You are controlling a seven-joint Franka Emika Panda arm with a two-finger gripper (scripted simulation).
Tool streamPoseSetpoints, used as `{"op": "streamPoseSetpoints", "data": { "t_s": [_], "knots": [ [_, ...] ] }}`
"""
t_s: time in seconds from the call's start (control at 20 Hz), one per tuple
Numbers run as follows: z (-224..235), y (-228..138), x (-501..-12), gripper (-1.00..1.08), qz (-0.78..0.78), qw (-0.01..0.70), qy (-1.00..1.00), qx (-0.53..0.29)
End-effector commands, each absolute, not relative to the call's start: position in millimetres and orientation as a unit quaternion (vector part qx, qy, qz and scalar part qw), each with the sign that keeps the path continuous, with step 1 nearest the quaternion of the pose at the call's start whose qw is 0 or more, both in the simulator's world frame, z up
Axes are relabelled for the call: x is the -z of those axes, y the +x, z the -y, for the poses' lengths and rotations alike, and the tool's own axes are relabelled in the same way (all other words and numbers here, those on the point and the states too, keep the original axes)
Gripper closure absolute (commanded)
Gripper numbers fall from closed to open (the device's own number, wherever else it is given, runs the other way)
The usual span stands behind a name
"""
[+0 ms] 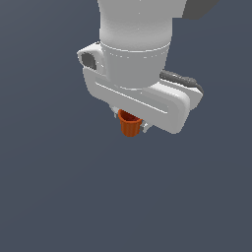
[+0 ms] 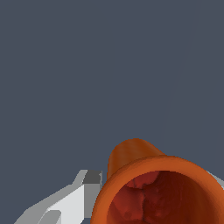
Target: Pick up the object and move it to a goal position.
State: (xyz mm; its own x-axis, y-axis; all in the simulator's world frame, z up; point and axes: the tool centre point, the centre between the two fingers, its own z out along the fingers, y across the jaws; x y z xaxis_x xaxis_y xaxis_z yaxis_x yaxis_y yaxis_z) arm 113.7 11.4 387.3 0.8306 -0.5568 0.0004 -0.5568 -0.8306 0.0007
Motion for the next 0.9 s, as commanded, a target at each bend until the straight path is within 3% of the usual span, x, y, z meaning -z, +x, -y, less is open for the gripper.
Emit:
{"op": "streamPoseSetpoints", "data": {
  "t_s": [0.0,0.85],
  "knots": [
    [-15,115,-399,1.08,0.291,0.000,0.957,0.000],
    [-21,119,-422,1.08,0.291,0.000,0.957,0.000]
  ]
}}
